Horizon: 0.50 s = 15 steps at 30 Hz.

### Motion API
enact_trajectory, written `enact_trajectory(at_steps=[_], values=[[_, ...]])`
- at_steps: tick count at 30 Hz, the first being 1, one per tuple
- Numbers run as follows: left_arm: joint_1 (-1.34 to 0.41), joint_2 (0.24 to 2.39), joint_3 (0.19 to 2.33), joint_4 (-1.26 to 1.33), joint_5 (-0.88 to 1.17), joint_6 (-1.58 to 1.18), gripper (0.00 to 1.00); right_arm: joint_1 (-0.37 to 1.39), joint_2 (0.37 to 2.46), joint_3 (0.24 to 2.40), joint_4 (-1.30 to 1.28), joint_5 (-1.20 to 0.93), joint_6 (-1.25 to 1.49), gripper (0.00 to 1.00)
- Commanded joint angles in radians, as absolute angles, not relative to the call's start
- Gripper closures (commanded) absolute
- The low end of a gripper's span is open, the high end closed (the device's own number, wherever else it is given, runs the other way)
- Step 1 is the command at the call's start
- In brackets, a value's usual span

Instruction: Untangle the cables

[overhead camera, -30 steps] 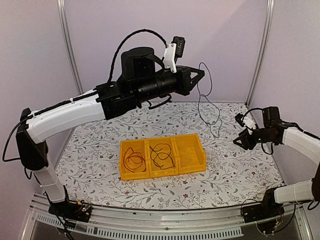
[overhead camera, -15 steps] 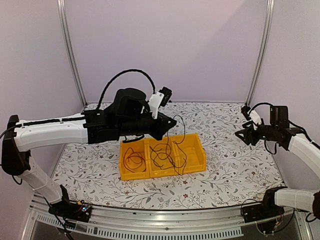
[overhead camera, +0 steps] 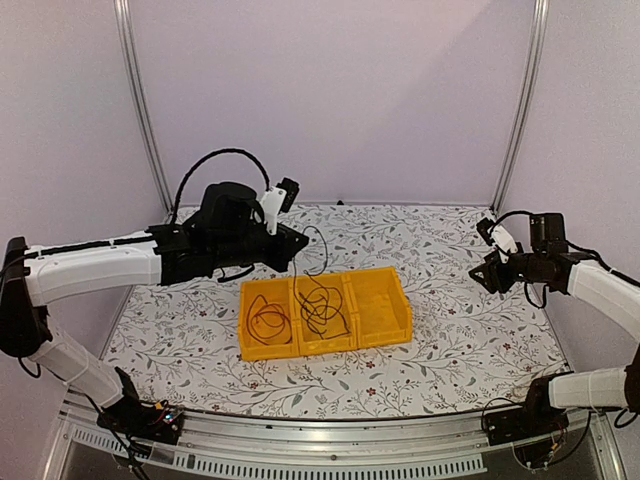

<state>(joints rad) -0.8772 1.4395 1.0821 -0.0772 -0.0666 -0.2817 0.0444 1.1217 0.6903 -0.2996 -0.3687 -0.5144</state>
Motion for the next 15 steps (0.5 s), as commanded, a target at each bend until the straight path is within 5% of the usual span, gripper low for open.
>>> enact_trajectory(at_steps=[1, 15], values=[[-0.860, 1.494, 1.052, 0.017, -0.025, -0.277, 1.00, 0.042, 1.137, 0.681, -0.276, -0.350, -0.523, 0.36], [-0.861, 1.663, 1.031, 0.006, 0.060, -0.398, 1.00, 0.041, 1.140, 0.681, -0.290, -0.376, -0.540, 0.36]])
